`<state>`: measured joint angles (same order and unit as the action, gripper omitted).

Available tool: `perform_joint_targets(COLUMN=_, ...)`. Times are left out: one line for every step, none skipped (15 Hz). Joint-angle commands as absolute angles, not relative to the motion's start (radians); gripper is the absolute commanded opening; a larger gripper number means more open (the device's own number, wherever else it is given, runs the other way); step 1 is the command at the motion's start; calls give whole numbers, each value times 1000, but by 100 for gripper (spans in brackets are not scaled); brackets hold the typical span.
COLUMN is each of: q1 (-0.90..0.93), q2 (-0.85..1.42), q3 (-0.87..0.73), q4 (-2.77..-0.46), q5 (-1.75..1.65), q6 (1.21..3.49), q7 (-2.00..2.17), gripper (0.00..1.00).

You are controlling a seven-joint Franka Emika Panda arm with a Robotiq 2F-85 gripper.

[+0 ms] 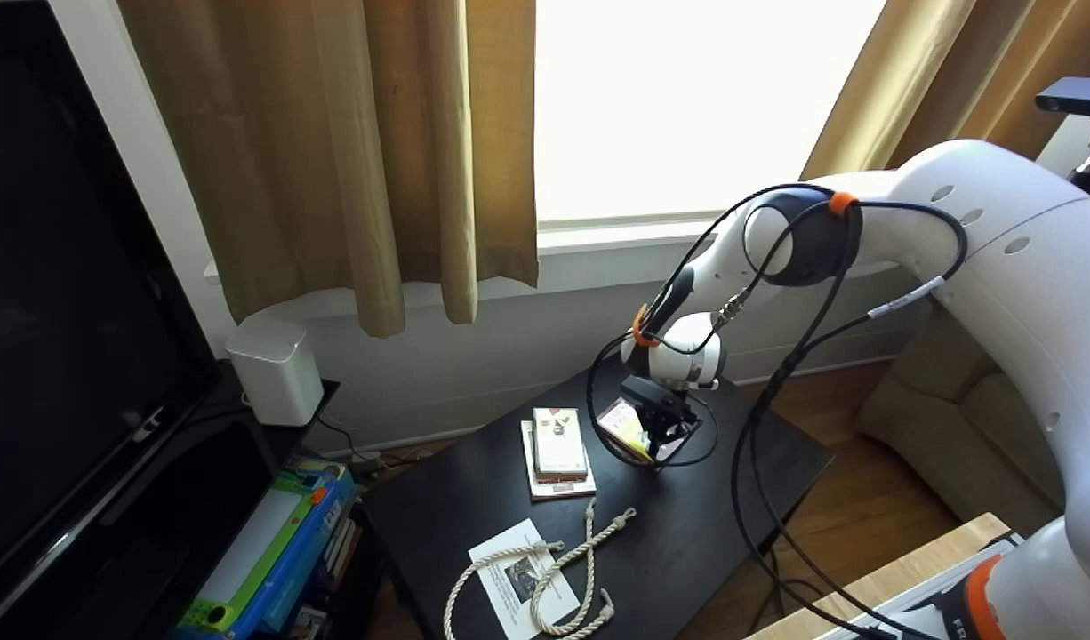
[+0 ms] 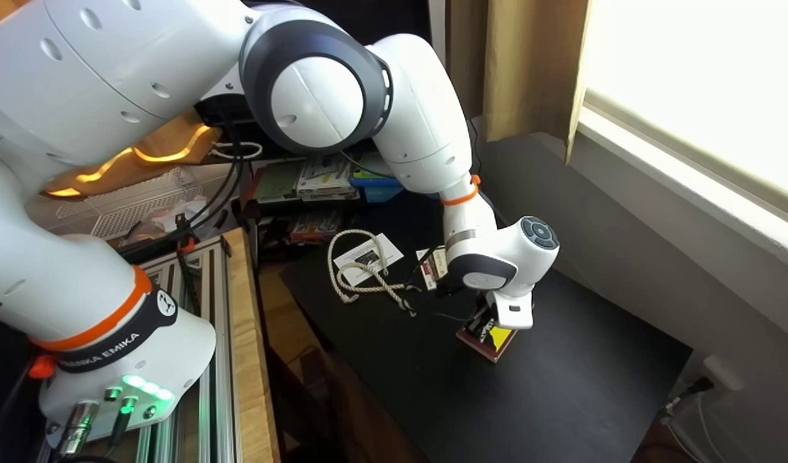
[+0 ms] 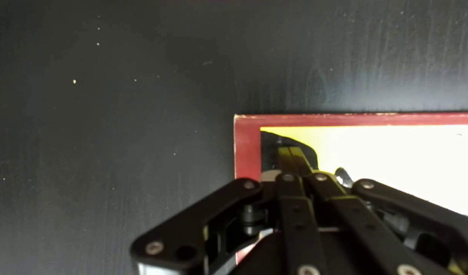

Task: Turn the yellow book around

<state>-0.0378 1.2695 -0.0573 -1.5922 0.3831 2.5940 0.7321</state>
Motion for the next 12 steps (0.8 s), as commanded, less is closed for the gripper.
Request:
perform_joint_targets(q1=-24, q2=1247, q3=-48, q4=-1637, q5=376, q6=2642, q7=687, gripper=0)
perform_joint_targets(q1=-16, q2=1236, q3=-52, q4=-1643, q5=363, q6=2637, q7=671, gripper=0)
perform_joint_targets(q1=-9, q2=1232, q3=-58, q4=-1641, q5=348, q6=2630, q7=650, gripper=0)
perform_joint_targets(q1=-5, q2=1223, q3=-58, q4=-1643, q5=339, q6=2627, q7=627, gripper=0)
perform_joint_targets(q1=4, q2=1209, q3=-64, q4=-1646, q5=328, q6=2618, q7=608, gripper=0)
perform_joint_targets(q1=7, q2=1198, q3=-65, q4=-1649, q5=317, q6=2610, q7=579, gripper=0)
perform_joint_targets(q1=25, q2=1183, q3=-82, q4=-1653, q5=296, q6=2600, q7=563, gripper=0)
perform_joint_targets(q1=42, q2=1168, q3=-97, q4=-1659, q5=274, q6=2592, q7=545, gripper=0)
perform_joint_targets(q1=56, q2=1156, q3=-111, q4=-1662, q5=250, q6=2592, q7=520, gripper=0)
perform_joint_targets(q1=71, q2=1143, q3=-127, q4=-1663, q5=226, q6=2580, q7=504, gripper=0)
perform_joint_targets(q1=71, q2=1130, q3=-128, q4=-1665, q5=207, q6=2575, q7=467, gripper=0)
perform_joint_targets(q1=66, q2=1112, q3=-121, q4=-1670, q5=189, q6=2566, q7=426, gripper=0)
